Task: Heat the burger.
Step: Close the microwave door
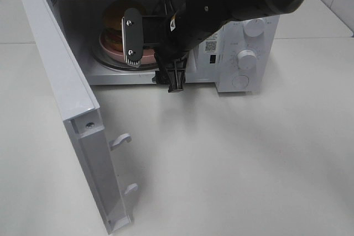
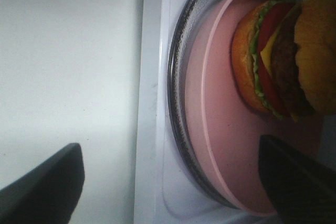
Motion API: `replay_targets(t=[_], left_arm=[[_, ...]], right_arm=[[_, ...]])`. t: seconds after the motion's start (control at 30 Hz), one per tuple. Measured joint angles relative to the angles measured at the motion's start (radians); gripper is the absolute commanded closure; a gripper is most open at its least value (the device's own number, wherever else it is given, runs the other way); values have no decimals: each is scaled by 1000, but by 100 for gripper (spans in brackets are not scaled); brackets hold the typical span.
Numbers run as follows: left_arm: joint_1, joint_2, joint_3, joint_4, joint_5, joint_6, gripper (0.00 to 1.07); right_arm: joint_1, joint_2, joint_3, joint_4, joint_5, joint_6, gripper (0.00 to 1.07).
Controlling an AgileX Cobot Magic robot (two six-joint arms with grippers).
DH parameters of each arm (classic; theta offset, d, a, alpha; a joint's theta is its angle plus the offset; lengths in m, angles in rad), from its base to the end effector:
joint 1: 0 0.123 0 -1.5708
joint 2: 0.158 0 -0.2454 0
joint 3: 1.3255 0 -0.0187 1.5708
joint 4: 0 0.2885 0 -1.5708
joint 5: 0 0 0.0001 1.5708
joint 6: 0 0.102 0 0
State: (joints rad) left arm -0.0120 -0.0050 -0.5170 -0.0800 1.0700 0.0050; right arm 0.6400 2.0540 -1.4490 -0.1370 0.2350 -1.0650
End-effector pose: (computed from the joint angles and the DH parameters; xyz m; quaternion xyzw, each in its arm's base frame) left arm 0.0744 -0.0080 0.2956 0.0094 0.8491 -0.0418 0.5264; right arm 0.3879 0.2848 0.1235 -0.7252 0.5612 -0.1239 0.3792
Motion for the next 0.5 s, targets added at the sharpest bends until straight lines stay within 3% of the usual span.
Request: replay_targets(t=[0.37, 0.5], left_arm=[[0, 0, 0, 0, 0, 0, 9], [0, 0, 0, 0, 0, 0, 9]], right_arm=[[0, -110, 103, 4, 62, 171, 20], [0, -163, 110, -6, 160, 353, 24]])
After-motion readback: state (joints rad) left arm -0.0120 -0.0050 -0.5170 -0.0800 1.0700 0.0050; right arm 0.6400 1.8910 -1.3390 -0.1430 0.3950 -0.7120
